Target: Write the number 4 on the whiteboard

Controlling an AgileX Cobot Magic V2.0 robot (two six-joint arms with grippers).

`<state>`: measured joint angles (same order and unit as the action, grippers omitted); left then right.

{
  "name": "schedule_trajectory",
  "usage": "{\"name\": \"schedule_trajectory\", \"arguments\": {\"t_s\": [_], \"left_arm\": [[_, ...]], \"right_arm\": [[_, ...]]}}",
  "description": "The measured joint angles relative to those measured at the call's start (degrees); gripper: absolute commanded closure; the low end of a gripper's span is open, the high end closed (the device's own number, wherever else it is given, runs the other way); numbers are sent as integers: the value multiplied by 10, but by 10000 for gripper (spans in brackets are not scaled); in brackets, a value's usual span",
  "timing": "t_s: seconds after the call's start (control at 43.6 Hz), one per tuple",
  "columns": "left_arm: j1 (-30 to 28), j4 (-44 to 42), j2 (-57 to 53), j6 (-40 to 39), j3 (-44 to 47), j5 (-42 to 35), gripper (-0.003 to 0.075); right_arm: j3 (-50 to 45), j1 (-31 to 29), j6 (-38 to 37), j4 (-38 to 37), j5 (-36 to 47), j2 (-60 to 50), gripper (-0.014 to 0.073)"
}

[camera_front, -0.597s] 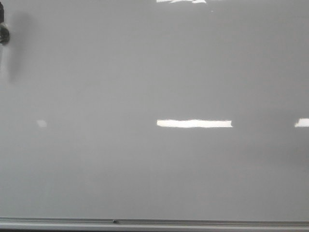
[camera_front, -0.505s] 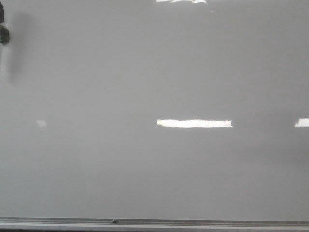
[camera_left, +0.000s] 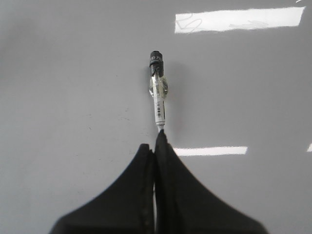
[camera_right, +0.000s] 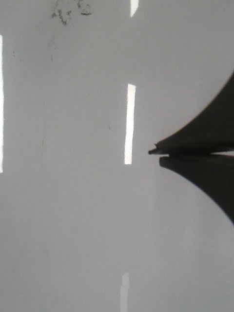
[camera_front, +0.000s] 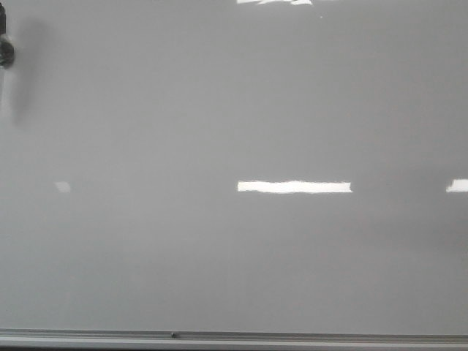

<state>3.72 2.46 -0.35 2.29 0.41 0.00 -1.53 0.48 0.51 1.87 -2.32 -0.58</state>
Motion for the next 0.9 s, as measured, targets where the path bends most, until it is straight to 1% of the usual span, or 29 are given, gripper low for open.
{"name": "schedule_trajectory", "arguments": {"t_s": [0.069, 0.207, 0.344, 0.482, 0.62, 0.712, 0.895], "left_arm": [[0, 0, 0, 0, 0, 0, 741], [0, 0, 0, 0, 0, -25, 741], [0, 0, 0, 0, -1, -29, 741], [0, 0, 0, 0, -23, -14, 741], [0, 0, 0, 0, -95, 20, 741], [0, 0, 3, 0, -159, 61, 741], [0, 0, 56, 0, -302, 156, 741]], "right_arm": [[0, 0, 0, 0, 1, 0, 664], [0, 0, 0, 0, 15, 0, 664], [3, 0, 0, 0, 23, 0, 664], [48, 0, 0, 0, 1, 0, 664], [124, 0, 0, 0, -44, 0, 664], [178, 0, 0, 0, -82, 8, 664], [285, 0, 0, 0, -162, 78, 664]]}}
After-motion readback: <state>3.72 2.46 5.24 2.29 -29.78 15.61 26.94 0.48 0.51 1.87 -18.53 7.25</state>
